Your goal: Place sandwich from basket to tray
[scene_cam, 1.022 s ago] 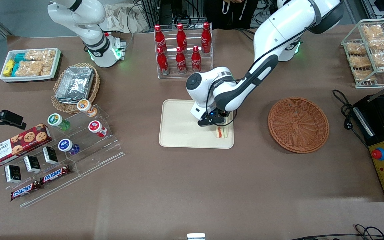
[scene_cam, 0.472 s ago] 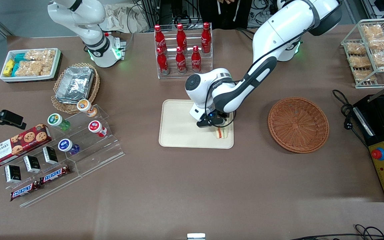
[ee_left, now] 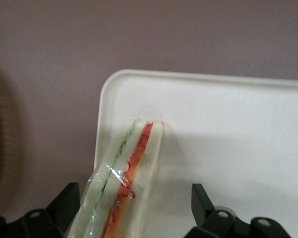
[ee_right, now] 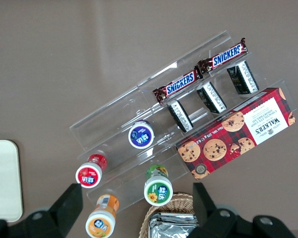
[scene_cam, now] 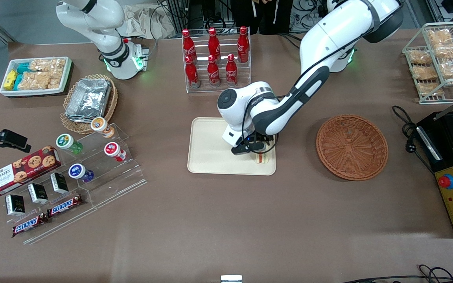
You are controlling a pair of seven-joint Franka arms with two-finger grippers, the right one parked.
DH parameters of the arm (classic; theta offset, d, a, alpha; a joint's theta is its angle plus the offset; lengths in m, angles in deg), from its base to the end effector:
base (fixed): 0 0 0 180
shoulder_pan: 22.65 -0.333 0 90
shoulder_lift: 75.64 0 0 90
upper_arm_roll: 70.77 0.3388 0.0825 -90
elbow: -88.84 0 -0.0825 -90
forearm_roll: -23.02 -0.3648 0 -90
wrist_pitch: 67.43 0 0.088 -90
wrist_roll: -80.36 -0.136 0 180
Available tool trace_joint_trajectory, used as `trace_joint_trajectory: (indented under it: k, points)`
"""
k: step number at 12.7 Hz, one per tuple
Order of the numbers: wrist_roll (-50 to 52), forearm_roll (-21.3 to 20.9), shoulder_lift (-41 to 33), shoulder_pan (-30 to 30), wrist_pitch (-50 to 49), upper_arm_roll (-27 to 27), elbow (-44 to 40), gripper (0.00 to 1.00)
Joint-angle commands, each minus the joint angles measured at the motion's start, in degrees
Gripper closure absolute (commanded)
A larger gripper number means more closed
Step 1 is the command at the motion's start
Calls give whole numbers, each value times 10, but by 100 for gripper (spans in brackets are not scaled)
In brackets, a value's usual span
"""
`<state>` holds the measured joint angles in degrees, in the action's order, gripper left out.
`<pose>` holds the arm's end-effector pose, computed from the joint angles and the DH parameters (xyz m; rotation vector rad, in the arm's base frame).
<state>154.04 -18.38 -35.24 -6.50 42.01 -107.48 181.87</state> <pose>0.4847 -0.4438 0.2532 -2.8213 -0.1310 -0.1442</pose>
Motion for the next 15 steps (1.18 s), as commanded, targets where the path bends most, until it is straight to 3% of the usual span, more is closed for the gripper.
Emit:
trace_joint_trajectory:
  k: [1, 4, 6, 10, 13, 15]
  points:
    - [-3, 77, -67, 0, -89, -2, -87, 0]
    - [25, 137, -141, -36, -123, 0, -135, 0]
    - [23, 190, -210, -120, -124, -3, -136, 0]
    - [-160, 272, -311, -235, -191, 3, -136, 0]
    - [-364, 364, -378, -205, -229, 142, -116, 0]
    - [-530, 396, -427, -136, -243, 281, -74, 0]
